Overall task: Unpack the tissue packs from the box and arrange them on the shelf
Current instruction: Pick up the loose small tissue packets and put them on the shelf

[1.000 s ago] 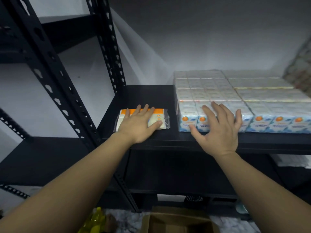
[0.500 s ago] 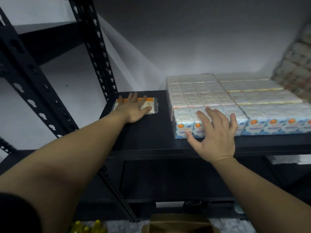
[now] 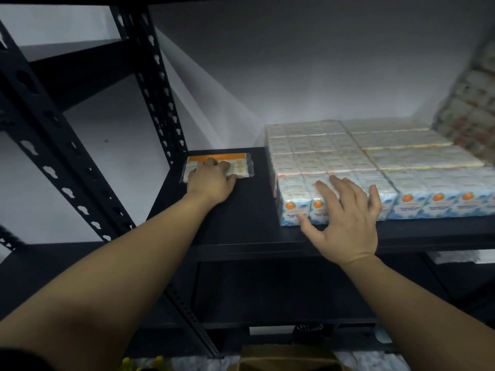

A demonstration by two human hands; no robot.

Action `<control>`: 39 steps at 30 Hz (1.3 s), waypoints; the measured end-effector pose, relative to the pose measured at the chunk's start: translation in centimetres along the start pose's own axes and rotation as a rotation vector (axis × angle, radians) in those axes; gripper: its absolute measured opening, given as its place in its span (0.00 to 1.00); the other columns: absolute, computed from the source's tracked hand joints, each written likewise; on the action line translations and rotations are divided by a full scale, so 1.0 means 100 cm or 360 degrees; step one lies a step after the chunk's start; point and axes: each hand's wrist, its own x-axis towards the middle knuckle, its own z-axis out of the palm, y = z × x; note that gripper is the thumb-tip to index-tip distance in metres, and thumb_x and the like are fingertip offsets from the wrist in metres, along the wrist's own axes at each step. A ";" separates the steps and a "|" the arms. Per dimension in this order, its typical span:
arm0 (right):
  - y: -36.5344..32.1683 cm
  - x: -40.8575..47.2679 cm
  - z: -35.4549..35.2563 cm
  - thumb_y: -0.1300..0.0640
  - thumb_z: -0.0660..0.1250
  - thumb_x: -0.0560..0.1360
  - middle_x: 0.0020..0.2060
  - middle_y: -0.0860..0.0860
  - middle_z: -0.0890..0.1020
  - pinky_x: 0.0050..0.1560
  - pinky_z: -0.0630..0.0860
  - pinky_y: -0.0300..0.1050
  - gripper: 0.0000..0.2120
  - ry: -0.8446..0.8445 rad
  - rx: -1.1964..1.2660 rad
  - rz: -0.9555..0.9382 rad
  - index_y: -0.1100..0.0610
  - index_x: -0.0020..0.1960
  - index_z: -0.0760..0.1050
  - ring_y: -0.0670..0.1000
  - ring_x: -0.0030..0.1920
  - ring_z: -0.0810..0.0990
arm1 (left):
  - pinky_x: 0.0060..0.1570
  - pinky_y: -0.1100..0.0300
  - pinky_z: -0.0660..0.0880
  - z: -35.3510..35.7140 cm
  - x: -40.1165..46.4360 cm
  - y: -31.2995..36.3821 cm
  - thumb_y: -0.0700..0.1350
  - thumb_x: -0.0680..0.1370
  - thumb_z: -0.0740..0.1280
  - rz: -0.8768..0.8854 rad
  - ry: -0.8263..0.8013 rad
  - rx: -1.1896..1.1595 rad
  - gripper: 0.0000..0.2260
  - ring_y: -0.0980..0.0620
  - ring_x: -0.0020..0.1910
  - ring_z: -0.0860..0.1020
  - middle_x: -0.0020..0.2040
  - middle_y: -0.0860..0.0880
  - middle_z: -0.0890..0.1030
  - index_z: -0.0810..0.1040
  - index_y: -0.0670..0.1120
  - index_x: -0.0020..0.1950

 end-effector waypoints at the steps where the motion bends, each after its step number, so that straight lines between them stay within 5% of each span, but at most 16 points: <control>1: 0.000 0.000 0.000 0.33 0.66 0.74 0.71 0.55 0.76 0.78 0.51 0.67 0.33 -0.0015 -0.0010 0.0004 0.54 0.71 0.77 0.59 0.73 0.72 | 0.62 0.43 0.73 0.000 0.004 0.000 0.60 0.82 0.60 -0.0003 -0.0001 -0.0004 0.23 0.39 0.67 0.72 0.68 0.42 0.74 0.75 0.51 0.73; 27: 0.000 -0.001 0.004 0.34 0.67 0.73 0.70 0.56 0.76 0.77 0.54 0.68 0.33 0.0050 -0.0018 -0.0006 0.54 0.70 0.77 0.59 0.72 0.73 | 0.63 0.43 0.74 -0.008 0.018 -0.005 0.62 0.81 0.62 0.0059 0.0039 -0.0070 0.27 0.39 0.67 0.73 0.69 0.41 0.75 0.72 0.48 0.74; 39: -0.001 -0.001 -0.011 0.33 0.63 0.77 0.75 0.54 0.71 0.79 0.48 0.65 0.32 -0.0208 0.0008 0.0045 0.50 0.75 0.71 0.57 0.76 0.66 | 0.76 0.46 0.64 -0.022 -0.130 0.054 0.60 0.81 0.65 0.0010 0.0031 -0.0277 0.29 0.44 0.77 0.64 0.78 0.45 0.68 0.68 0.49 0.79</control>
